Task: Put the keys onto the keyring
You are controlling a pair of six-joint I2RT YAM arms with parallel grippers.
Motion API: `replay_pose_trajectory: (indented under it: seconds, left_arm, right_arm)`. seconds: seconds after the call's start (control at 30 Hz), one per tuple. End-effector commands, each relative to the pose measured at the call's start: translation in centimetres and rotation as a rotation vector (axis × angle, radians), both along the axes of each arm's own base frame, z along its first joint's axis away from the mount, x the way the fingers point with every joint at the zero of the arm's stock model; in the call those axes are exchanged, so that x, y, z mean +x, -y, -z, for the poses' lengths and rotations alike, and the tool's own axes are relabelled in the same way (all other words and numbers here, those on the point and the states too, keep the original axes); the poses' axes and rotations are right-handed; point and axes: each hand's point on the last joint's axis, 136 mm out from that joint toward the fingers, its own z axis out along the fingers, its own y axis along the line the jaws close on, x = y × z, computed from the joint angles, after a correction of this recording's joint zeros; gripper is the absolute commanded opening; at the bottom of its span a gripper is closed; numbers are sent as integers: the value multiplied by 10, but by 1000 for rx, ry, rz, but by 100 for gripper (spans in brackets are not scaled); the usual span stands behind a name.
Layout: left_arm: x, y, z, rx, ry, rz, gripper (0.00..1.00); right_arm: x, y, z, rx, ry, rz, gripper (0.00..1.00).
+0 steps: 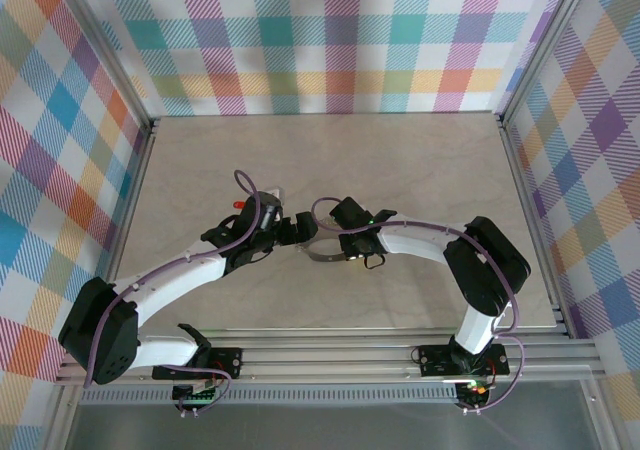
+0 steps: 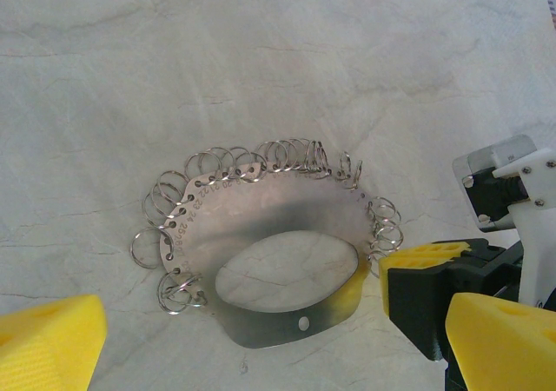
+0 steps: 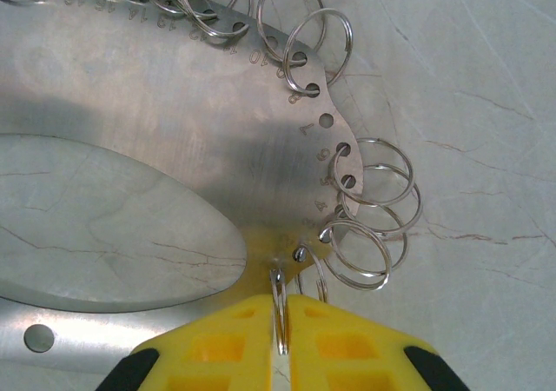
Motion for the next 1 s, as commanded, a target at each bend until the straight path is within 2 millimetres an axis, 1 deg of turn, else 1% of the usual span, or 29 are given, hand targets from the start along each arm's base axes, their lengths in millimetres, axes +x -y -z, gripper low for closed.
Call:
replay_pose_trajectory:
  seconds: [0.0,0.13,0.27,0.3,0.37,0.47,0.57,0.6,0.7,0.77,0.83,0.93,0.97]
  left_arm:
    - [0,-2,7,-5,-16,-6,100]
    - [0,-2,6,-6,-15,-7,100]
    - [0,-2,6,-5,-15,-7,100]
    - [0,-3,7,-3,-17,-9,100]
    - [0,-4,6,-5,-24,-20,100]
    - [0,-4,1,-6,-30,-30,100]
    - [6,-16,-10,33,-30,-99,100]
    - [5,-22,-12,66,-41,-118,100]
    - [9,-33,-26,143,-34,-150,100]
    - [13,-37,-39,168,-4,-152,100]
    - [16,-38,-58,160,48,-144,100]
    - [18,-37,-87,128,118,-115,99]
    - [18,-36,-93,122,129,-98,99]
  right_arm:
    - [-3,3,5,-35,-9,-12,13]
    - [-3,3,8,-39,-13,-13,11]
    - [-3,4,6,-40,-4,-13,0]
    - [-2,5,4,-39,0,-13,0]
    - [-1,5,-2,-31,13,-12,0]
    - [2,0,-20,-1,39,-26,0]
    - [7,-11,-52,63,85,-80,0]
    - [8,-16,-64,95,100,-111,0]
    - [9,-27,-106,213,133,-165,0]
    - [9,-30,-134,286,165,-188,0]
    - [7,-33,-161,361,191,-230,0]
    - [2,-35,-188,451,211,-284,0]
    - [1,-35,-193,474,215,-297,0]
